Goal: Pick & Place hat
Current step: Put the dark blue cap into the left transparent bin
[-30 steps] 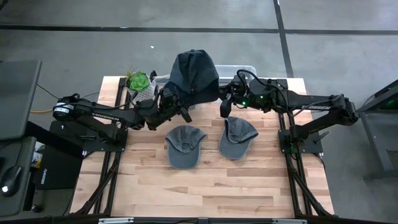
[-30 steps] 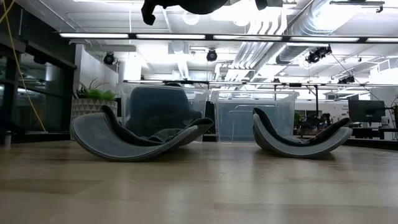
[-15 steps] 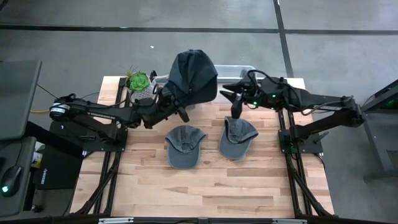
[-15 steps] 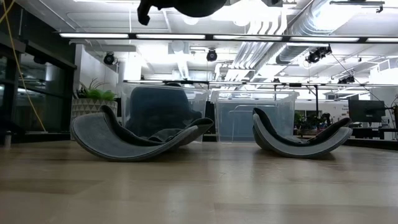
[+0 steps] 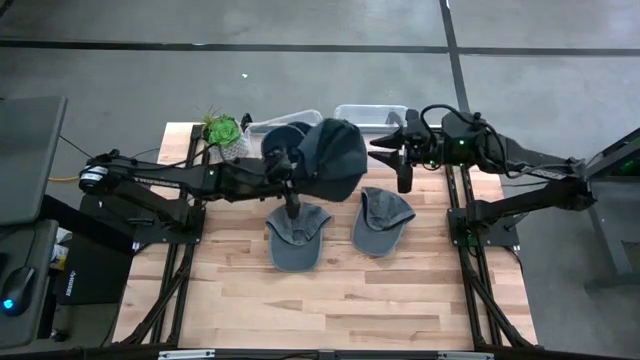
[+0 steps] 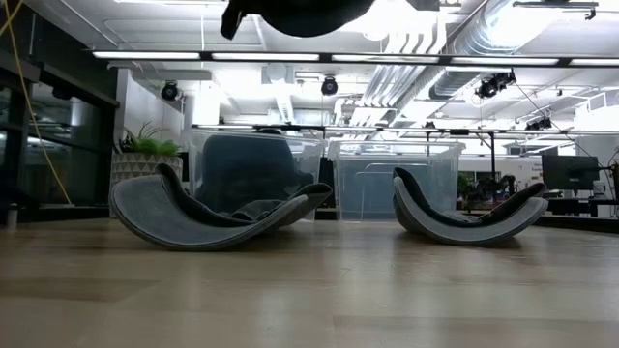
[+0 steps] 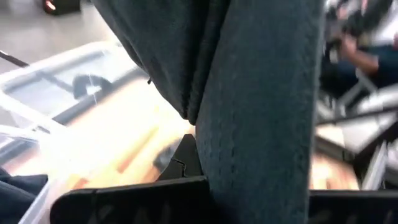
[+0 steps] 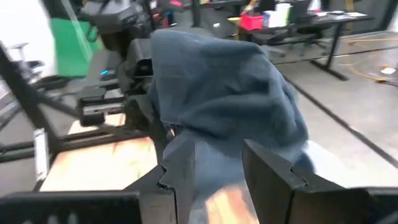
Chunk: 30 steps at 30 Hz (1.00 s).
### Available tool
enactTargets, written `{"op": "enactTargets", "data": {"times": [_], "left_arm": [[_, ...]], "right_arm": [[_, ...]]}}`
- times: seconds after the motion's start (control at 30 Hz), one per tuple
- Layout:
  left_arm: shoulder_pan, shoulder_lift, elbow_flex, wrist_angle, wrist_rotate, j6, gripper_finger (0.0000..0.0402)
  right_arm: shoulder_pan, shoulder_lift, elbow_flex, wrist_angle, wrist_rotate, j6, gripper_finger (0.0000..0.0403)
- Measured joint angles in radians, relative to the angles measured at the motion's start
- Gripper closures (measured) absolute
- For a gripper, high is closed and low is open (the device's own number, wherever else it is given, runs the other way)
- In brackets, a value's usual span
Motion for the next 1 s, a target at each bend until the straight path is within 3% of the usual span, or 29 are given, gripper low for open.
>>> {"op": "enactTargets", "data": {"times": [0.27, 0.53, 0.73, 1.0], "left_arm": [[0.000, 0.046, 0.151, -0.340, 0.122, 0.046, 0.0401], [0.000, 0.083, 0.196, -0.385, 0.231, 0.073, 0.0401], [0.000, 0.117, 0.206, -0.394, 0.265, 0.065, 0.0401], [-0.001, 0.124, 0.208, -0.443, 0.283, 0.047, 0.0401]], "right_arm": [[-0.035, 0.012, 0.000, -0.001, -0.156, -0.079, 0.0276], [-0.035, 0.038, 0.000, -0.006, -0.251, -0.186, 0.0276], [-0.032, 0.100, 0.000, -0.021, -0.271, -0.285, 0.0263], [-0.032, 0.109, 0.000, -0.009, -0.201, -0.316, 0.0191]]}}
